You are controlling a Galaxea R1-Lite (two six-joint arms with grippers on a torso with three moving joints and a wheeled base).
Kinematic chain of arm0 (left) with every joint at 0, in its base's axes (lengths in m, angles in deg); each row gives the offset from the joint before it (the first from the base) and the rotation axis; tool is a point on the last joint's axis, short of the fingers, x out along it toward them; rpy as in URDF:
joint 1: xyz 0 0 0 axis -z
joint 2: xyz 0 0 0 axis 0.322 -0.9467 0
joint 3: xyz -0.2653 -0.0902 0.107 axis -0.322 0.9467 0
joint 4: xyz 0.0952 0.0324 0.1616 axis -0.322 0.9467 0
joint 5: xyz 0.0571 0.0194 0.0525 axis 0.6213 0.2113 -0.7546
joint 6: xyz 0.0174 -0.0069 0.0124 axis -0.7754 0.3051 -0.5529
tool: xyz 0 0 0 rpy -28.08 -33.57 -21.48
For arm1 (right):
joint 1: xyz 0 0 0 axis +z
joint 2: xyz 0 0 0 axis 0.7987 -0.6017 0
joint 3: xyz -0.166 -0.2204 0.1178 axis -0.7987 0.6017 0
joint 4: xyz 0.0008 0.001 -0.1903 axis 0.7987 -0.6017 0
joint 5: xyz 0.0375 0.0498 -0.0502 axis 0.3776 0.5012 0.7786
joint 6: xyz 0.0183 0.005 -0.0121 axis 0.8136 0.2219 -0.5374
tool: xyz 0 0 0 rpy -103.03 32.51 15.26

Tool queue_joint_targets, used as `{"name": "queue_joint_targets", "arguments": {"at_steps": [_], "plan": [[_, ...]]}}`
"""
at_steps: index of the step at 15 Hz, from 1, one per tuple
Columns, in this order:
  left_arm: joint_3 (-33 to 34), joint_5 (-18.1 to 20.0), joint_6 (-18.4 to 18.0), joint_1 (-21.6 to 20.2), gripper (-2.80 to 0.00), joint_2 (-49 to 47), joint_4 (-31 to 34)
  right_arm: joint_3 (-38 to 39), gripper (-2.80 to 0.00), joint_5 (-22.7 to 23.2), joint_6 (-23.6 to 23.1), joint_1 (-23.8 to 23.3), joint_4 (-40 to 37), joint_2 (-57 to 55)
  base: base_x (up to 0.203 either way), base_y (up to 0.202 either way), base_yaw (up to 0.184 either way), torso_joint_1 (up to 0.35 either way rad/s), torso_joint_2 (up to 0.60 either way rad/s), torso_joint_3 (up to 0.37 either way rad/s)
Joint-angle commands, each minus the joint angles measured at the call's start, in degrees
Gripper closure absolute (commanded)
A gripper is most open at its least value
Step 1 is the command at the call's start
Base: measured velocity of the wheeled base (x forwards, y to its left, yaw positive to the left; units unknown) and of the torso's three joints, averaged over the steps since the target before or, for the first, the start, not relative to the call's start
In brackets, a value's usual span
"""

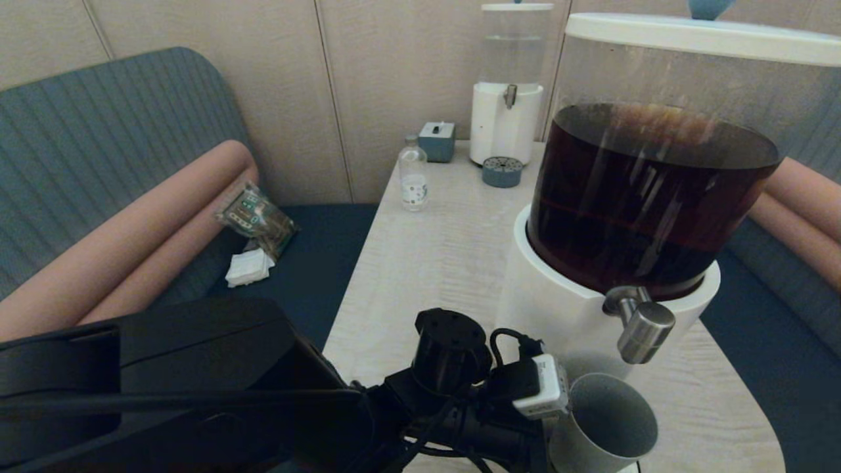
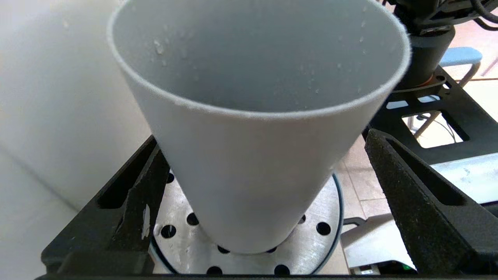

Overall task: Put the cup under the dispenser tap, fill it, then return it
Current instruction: Place the cup next to the water dispenser

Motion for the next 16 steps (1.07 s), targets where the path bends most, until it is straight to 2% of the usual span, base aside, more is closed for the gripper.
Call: {"name": "queue_joint_targets", "arguments": {"at_steps": [1,8,16], "plan": [[-0.3,0.2,-0.1,0.2,-2.8,-0.6,-0.3,0.5,0.0,0.0,0.0,0.0,0.0,0.5,0.0,0.0,0.0,0.0,0.0,0.0],[-2.1,0.2,0.8,0.9,-2.8,-1.5,-0.3,0.5,0.0,0.0,0.0,0.1,0.0,0.5,0.0,0.0,0.0,0.0,0.0,0.0],[-3.2,-1.8,1.7,2.3,-2.8,-1.9,-0.6,0.5,0.0,0.0,0.0,0.0,0.0,0.5,0.0,0.0,0.0,0.0,0.0,0.0]]}}
